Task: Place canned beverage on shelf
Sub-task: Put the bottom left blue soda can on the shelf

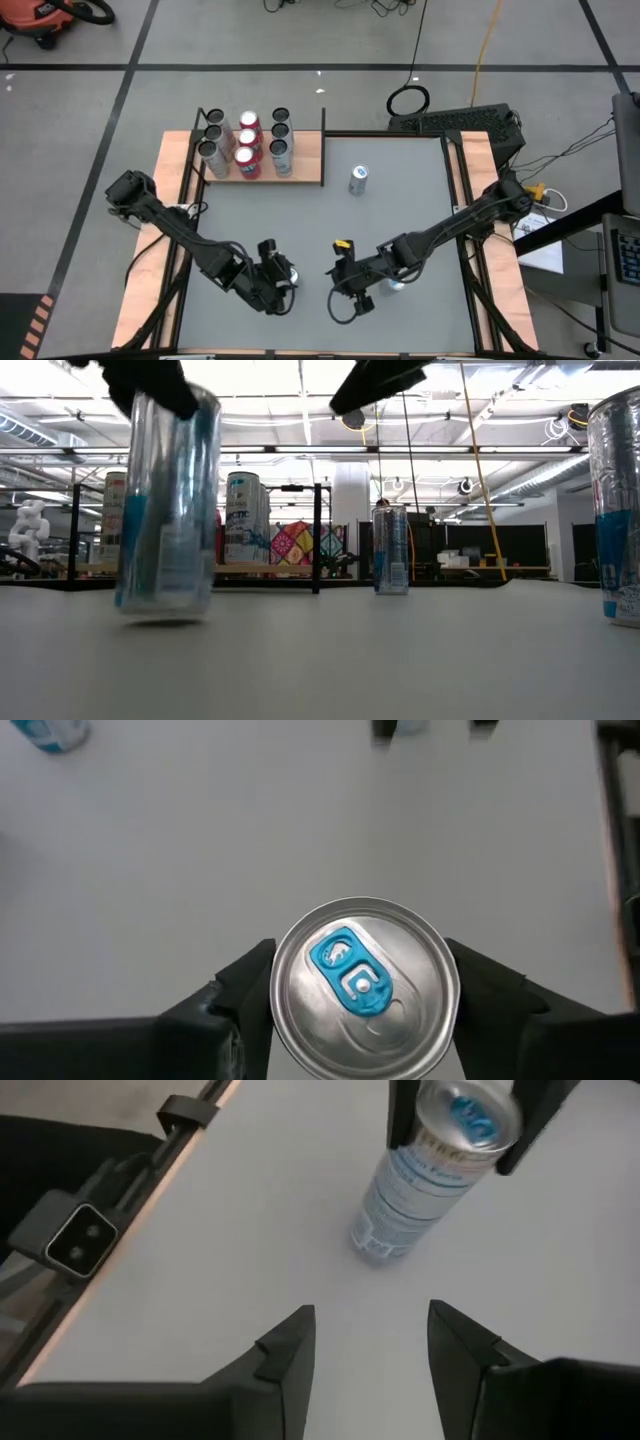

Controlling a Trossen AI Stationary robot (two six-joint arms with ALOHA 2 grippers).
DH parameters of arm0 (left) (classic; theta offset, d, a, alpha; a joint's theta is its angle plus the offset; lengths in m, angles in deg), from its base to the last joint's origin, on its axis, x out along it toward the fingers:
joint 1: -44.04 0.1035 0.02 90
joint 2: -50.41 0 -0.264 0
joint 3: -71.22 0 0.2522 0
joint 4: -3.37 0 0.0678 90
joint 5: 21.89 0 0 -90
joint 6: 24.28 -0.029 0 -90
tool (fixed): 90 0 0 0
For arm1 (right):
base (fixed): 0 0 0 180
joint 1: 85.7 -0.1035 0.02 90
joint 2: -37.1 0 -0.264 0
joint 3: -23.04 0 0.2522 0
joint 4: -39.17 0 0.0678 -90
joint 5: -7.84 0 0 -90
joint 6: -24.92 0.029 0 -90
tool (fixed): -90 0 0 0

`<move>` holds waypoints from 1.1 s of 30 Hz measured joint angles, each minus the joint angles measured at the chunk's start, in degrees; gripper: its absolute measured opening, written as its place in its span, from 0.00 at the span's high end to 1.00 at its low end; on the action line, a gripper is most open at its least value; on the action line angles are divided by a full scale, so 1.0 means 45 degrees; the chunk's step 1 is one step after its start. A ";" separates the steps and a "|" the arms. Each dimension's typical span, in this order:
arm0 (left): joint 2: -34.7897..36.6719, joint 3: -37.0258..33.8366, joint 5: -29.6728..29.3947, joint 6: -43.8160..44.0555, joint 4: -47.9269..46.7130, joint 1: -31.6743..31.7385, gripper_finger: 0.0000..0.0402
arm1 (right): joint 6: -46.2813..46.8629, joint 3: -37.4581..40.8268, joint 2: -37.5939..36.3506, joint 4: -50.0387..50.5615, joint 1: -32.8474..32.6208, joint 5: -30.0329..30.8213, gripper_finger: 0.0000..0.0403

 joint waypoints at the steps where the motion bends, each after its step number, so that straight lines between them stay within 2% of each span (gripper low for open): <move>1: 0.0002 0.0105 -0.0022 0.0004 0.0035 0.0000 0.47 | -0.0012 0.0000 0.0107 -0.0168 0.0000 0.0062 0.68; 3: 0.0036 0.0270 -0.0267 0.0027 0.0058 -0.0004 0.47 | 0.0058 0.0000 0.0380 -0.0686 0.0000 0.0467 0.68; 10: 0.0079 0.1113 -0.2301 0.1396 -0.0833 0.0062 0.42 | 0.1446 0.0005 0.0925 -0.1531 -0.0019 0.3681 0.68; 13: 0.0078 0.1219 -0.2912 0.2104 -0.0829 0.0222 0.42 | 0.2381 -0.0010 0.0935 -0.1305 -0.0015 0.3972 0.65; 18: 0.0083 0.1249 -0.3451 0.3422 -0.0839 0.0735 0.42 | 0.2444 -0.0005 0.0968 -0.1819 -0.0008 0.4423 0.50; 26: 0.0083 0.1249 -0.3754 0.4339 -0.0262 0.1323 0.42 | 0.2344 -0.0005 0.0964 -0.2268 0.0145 0.6457 0.21; 29: 0.0083 0.1249 -0.4205 0.4337 0.0380 0.1482 0.42 | 0.2321 -0.0005 0.0964 -0.2459 0.0418 0.6709 0.15; 33: 0.0083 0.1249 -0.4680 0.4332 0.0813 0.1618 0.42 | 0.2328 -0.0005 0.0964 -0.2450 0.0873 0.6717 0.15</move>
